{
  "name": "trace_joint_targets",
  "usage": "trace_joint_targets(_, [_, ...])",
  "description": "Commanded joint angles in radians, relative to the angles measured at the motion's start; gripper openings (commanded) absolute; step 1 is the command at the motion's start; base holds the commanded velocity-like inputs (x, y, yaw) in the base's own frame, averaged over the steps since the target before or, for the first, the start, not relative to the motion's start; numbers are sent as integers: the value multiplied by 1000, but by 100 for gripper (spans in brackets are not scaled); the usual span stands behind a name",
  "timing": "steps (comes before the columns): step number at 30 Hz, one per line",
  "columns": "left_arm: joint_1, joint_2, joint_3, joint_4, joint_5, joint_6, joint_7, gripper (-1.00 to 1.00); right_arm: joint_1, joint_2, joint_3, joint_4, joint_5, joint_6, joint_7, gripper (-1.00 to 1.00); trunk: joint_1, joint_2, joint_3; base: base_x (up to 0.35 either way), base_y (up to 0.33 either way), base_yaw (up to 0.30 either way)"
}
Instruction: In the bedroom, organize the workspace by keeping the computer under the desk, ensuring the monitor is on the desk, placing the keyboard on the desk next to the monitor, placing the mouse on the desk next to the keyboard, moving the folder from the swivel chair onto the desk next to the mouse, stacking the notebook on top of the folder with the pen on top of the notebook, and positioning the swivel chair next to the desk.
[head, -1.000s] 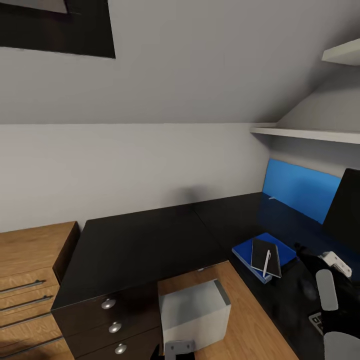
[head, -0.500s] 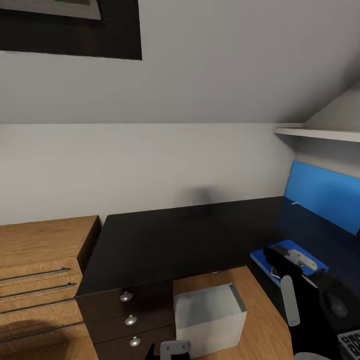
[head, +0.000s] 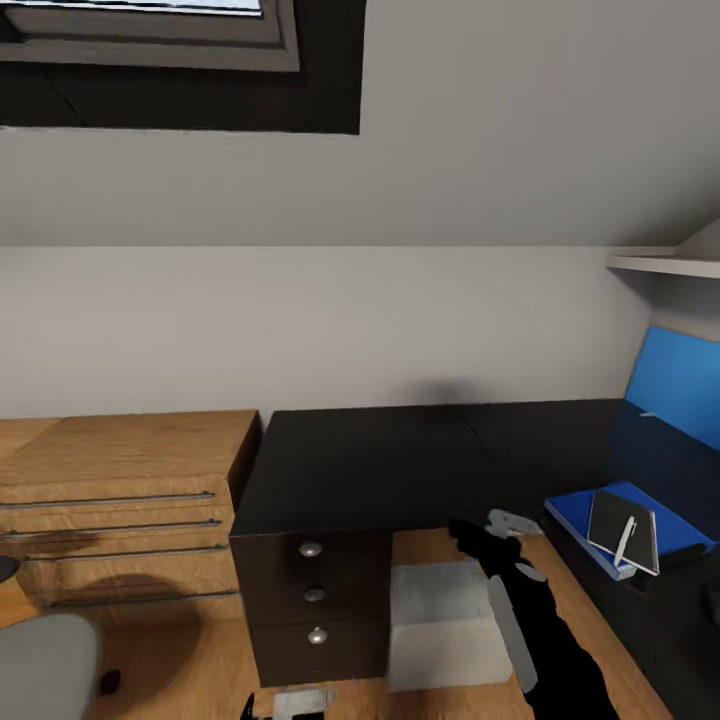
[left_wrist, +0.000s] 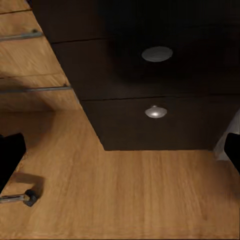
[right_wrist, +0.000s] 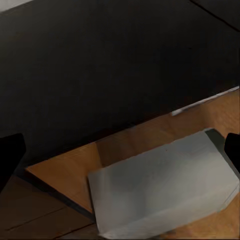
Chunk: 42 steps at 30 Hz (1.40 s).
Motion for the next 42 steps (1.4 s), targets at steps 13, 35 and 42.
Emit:
trace_joint_targets(13, [-1,13,-15,152,265,-31,-26,100,3,-2,324,346,-15,-189,-21,100,-1,-1,-4,-288,32,202])
trace_joint_targets(35, [-1,14,-17,320,554,-80,-311,100,3,-6,340,1059,-17,-878,55,100,-73,132,55,-90,0,6])
trace_joint_targets(42, [-2,7,-19,330,555,-74,-311,100,3,-6,344,1064,-13,-917,54,100,-100,181,77,-336,0,62])
